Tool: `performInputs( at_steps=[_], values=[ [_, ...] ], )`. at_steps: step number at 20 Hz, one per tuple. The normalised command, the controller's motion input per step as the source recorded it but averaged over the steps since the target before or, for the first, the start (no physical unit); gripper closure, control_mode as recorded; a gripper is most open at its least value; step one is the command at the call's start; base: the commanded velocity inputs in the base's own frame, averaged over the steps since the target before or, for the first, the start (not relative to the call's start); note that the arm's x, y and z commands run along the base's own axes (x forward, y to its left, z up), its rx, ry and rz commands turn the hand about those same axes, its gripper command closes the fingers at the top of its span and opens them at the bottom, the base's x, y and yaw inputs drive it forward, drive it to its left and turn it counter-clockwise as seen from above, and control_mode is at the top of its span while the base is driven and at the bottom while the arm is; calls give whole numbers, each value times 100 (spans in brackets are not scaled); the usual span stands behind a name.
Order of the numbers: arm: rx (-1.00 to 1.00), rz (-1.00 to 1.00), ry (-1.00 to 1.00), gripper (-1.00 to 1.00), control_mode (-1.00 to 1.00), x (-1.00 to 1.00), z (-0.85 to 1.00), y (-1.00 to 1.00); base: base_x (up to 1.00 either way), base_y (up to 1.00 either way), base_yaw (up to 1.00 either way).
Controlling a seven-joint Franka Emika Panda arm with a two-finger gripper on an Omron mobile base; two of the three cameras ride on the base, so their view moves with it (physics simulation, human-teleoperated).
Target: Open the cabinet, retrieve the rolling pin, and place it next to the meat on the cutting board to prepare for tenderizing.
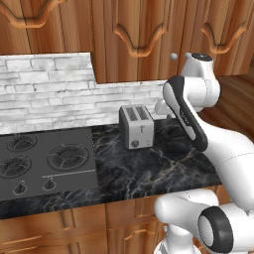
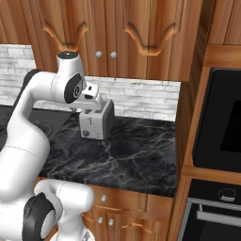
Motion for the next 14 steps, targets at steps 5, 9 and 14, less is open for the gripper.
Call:
performInputs(
  at_steps=[5,9,14],
  values=[
    [0,0,-7,-100,-100,-7,4,-1,0,0,0],
    [0,2,-20,-100,-100,-21,17,0,0,0,0],
    [-8,0,-32,-100,-100,-36,32,0,0,0,0]
  ],
)
